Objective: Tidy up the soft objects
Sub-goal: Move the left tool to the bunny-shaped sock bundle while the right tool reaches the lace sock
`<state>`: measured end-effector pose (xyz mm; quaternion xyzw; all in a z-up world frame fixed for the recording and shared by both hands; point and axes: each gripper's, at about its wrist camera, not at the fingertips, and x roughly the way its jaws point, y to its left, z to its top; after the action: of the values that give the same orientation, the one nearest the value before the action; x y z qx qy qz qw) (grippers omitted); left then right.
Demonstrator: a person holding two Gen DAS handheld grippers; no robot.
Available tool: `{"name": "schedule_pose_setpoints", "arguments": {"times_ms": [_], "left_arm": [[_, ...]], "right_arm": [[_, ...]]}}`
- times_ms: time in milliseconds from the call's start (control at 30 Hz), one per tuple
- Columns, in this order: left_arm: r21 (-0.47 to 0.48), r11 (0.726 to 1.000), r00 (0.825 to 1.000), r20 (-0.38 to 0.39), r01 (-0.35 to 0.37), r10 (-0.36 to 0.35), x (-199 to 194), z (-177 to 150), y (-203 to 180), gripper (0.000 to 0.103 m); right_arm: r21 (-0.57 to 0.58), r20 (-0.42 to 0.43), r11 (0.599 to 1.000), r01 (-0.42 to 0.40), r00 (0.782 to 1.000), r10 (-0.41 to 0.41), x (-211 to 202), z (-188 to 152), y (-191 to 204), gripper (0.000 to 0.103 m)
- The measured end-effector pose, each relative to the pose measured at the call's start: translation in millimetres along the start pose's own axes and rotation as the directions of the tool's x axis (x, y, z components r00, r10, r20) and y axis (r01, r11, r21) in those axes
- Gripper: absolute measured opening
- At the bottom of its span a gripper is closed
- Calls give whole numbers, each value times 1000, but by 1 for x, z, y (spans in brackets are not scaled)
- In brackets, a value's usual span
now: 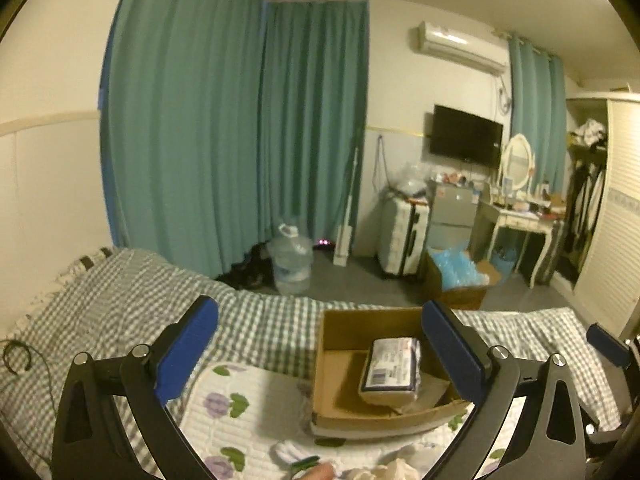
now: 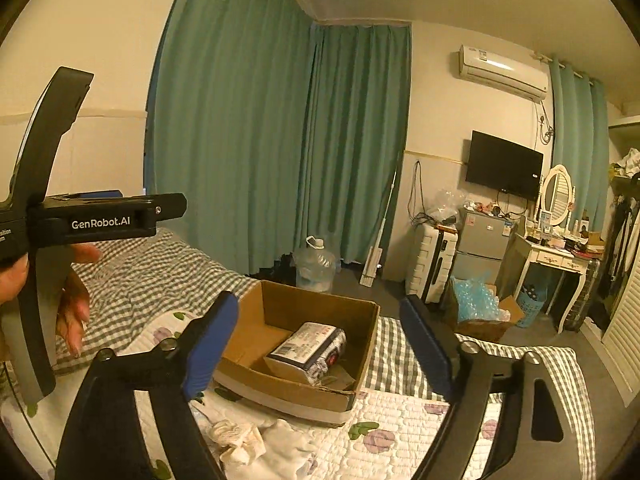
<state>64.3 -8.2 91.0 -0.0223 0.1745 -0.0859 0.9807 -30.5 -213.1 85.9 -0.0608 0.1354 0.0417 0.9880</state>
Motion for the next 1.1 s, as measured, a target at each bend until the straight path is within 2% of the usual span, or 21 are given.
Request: {"name": "schedule_pose_setpoints", "arguments": {"times_ms": [200, 400, 500, 733, 900, 1100], "left_arm": [[-4, 1000, 1000, -10, -1, 1, -4, -9, 6, 103], [20, 999, 999, -10, -49, 50, 1, -21, 14, 103], [18, 999, 998, -53, -40, 40, 10, -28, 20, 103], [31, 997, 995, -68, -69, 71, 21, -49, 25, 103], [87, 993, 991, -95, -85, 93, 34, -74, 19, 103], [83, 993, 974, -207, -81, 97, 62, -101, 22, 103]], "right_arm": [[-11, 1, 1000, 0, 1000, 0, 1, -4, 11, 96], [-26, -7, 1000, -5, 1000, 5, 13, -13, 19, 103], [-23, -22, 1000, -14, 1000, 14, 20, -18, 24, 103], [-5, -66, 999, -32, 997, 31, 37, -33, 32, 103], [20, -104, 999, -45, 993, 47, 50, -52, 32, 103], [49, -146, 996, -78, 986, 84, 66, -72, 32, 103]]}}
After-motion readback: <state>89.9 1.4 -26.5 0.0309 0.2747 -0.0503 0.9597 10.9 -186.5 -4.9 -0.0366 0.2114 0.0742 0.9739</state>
